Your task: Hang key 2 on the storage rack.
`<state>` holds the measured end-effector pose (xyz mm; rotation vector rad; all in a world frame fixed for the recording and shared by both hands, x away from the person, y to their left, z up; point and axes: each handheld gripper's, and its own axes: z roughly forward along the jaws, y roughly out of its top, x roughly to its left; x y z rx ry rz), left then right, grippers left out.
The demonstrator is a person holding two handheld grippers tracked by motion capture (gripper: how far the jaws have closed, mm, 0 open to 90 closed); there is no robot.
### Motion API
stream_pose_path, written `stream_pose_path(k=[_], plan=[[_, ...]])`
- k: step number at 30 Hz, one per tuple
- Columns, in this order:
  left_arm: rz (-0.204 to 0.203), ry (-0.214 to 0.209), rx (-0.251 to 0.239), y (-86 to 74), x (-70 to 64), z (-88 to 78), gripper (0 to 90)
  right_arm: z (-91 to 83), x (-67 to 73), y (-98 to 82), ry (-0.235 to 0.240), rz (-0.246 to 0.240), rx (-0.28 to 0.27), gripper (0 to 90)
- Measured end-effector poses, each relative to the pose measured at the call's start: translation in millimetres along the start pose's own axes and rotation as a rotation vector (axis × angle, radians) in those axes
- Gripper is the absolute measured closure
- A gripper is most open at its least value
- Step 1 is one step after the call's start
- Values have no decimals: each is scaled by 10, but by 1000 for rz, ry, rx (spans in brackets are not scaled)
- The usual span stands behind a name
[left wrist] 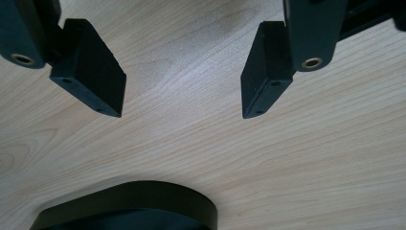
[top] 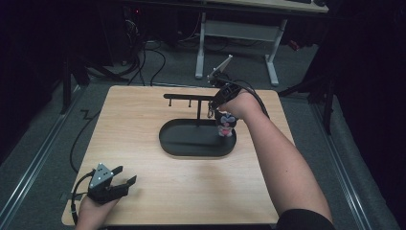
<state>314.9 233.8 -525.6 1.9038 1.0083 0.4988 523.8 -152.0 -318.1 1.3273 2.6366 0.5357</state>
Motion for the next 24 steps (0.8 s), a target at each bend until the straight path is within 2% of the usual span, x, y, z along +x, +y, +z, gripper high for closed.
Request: stream_pose_path(k=[1, 7, 8, 13, 15, 17, 21, 24], plan=[[1, -1, 3, 0, 2, 1, 331, -2, -5, 12, -1, 14, -3, 893], [2, -2, -1, 1, -1, 1, 330, 23, -20, 40, -14, 22, -7, 892], [1, -1, -1, 1, -2, -1, 331, 33, -26, 40, -22, 12, -9, 892], [5, -5, 1, 3, -4, -4, 331, 73, -20, 26, -36, 31, -22, 885], [4, -6, 0, 3, -5, 0, 331, 80, -23, 22, -50, 19, -37, 862], [5, -8, 3, 3, -4, 2, 331, 68, -35, 12, -54, 36, -46, 814], [8, -8, 5, 3, -5, 11, 330, 31, -19, -11, -55, 37, -53, 791], [13, -10, 10, 4, -8, 18, 331, -35, -17, -54, -53, 44, -86, 756]])
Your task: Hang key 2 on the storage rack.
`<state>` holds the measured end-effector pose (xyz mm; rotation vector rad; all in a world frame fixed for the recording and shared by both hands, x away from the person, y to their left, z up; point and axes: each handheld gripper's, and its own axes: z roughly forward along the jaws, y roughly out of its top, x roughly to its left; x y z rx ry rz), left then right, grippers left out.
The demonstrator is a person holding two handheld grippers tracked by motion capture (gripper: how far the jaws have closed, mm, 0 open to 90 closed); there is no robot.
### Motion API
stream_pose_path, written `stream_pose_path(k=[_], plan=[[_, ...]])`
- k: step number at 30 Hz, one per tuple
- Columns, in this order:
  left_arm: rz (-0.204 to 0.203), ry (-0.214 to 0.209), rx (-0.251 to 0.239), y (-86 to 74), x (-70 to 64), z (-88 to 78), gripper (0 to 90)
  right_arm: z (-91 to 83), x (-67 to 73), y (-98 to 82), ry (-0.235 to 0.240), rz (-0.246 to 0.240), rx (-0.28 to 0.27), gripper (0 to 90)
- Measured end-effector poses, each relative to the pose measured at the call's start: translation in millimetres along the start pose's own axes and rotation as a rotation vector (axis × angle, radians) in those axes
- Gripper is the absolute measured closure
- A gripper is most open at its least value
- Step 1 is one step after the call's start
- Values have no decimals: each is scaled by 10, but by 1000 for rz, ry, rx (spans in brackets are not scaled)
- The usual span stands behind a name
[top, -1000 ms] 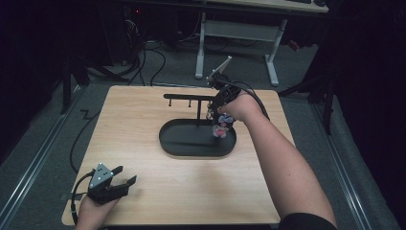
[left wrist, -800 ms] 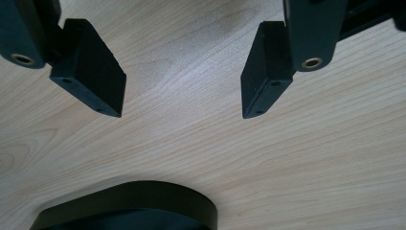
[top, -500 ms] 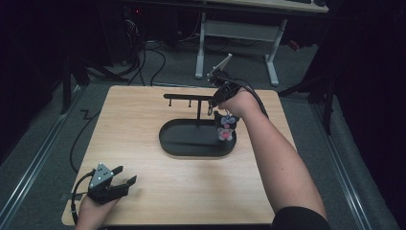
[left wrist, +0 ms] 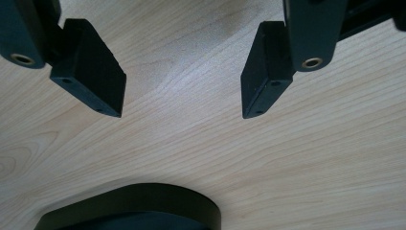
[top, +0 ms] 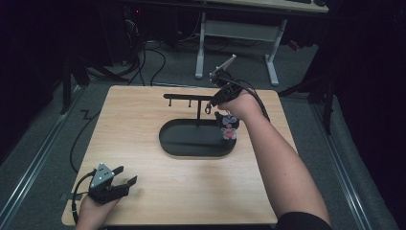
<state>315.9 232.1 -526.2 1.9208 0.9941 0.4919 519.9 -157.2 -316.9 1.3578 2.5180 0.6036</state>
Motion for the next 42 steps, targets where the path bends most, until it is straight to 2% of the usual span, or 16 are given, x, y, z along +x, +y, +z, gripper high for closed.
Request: stream_pose_path(k=[4, 8, 12, 13, 15, 16, 18, 21, 24, 29, 32, 34, 36, 38, 40, 42], plan=[[6, -2, 0, 6, -14, 8, 331, -68, -3, -101, 19, 22, -28, 727], [13, -8, 7, 13, -27, 15, 330, -101, 22, -239, 21, 17, -42, 701], [19, -11, 6, 14, -50, 26, 330, -135, 127, -490, 41, -2, -94, 643], [21, -12, 7, 15, -53, 27, 330, -135, 127, -490, 41, -2, -94, 643], [26, -15, 8, 15, -65, 35, 330, -126, 166, -602, 25, -20, -109, 604], [29, -19, 11, 16, -72, 41, 330, -114, 205, -724, 6, -39, -139, 570], [30, -21, 10, 16, -79, 46, 330, -107, 213, -773, -5, -47, -150, 549], [35, -22, 13, 14, -90, 52, 329, -60, 245, -981, 12, -9, -196, 512], [36, -26, 16, 12, -99, 59, 329, 4, 276, -1217, 15, -13, -246, 494], [40, -29, 21, 8, -115, 69, 329, 123, 297, -1566, 33, 21, -281, 485], [41, -29, 23, 6, -123, 72, 329, 185, 312, -1739, 15, 26, -296, 482], [41, -30, 21, 5, -134, 77, 329, 251, 325, -1938, -1, 42, -321, 476], [45, -33, 24, 6, -135, 76, 329, 277, 337, -2010, -17, 44, -331, 472], [46, -36, 25, 3, -144, 83, 329, 368, 370, -2260, -37, 51, -365, 463], [49, -41, 29, 2, -152, 90, 329, 390, 377, -2320, -38, 56, -372, 459], [54, -43, 35, 4, -173, 97, 329, 455, 393, -2506, -44, 65, -400, 455]])
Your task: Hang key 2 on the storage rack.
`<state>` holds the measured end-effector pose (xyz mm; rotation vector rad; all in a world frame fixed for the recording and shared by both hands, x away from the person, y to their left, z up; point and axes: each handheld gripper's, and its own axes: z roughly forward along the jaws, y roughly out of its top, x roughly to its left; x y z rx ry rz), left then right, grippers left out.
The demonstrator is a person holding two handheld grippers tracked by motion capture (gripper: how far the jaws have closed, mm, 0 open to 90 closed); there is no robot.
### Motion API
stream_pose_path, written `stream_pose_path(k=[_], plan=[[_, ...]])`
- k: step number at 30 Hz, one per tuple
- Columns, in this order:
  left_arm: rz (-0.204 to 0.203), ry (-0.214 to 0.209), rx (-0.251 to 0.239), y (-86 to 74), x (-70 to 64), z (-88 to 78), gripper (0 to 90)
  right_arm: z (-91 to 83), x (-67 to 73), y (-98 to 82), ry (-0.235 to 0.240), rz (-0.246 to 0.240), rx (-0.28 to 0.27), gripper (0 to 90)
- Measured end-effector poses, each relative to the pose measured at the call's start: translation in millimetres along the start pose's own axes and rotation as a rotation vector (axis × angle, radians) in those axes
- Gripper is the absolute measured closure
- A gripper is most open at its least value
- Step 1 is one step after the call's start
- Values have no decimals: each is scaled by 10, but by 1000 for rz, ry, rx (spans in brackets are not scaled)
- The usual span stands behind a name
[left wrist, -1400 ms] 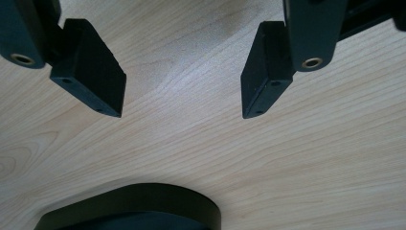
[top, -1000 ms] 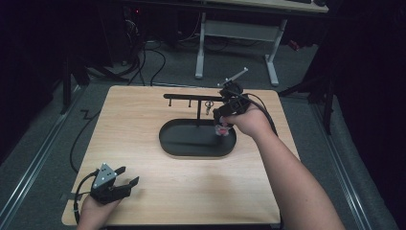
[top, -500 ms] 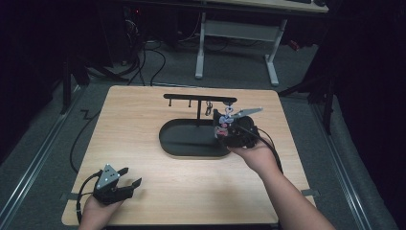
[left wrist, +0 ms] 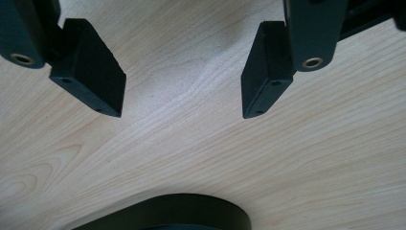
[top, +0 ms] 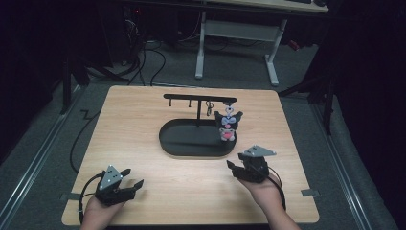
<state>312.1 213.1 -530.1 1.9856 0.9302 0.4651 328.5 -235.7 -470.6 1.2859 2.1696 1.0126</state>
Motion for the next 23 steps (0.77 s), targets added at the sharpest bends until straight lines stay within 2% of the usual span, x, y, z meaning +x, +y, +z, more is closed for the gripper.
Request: stream_pose_path(k=[2, 3, 8, 10, 11, 12, 13, 15, 18, 21, 23], plan=[[13, -3, 0, 10, -38, 0, 329, -7, 8, -150, -7, 8, -15, 450], [18, -5, 0, 16, -56, 0, 328, -18, 9, -313, -10, 19, -30, 447], [61, -27, 0, 55, -192, 24, 327, -94, 41, -585, -21, 34, -75, 432], [85, -28, 5, 63, -235, 46, 327, -161, 84, -723, -49, 24, -131, 443], [91, -30, 8, 65, -247, 53, 327, -201, 98, -808, -35, 45, -160, 448], [91, -31, 8, 68, -260, 63, 327, -201, 98, -808, -35, 45, -160, 448], [84, -32, 5, 71, -271, 73, 327, -215, 92, -797, -3, 65, -155, 428], [68, -33, 8, 77, -290, 88, 327, -208, 85, -794, -23, 39, -161, 430], [66, -27, 12, 87, -337, 97, 326, -215, 70, -803, -4, 57, -169, 430], [83, -23, 11, 101, -391, 96, 325, -242, 64, -806, -8, 35, -181, 430], [77, -25, 8, 108, -404, 99, 321, -246, 43, -814, 0, 50, -181, 429]])
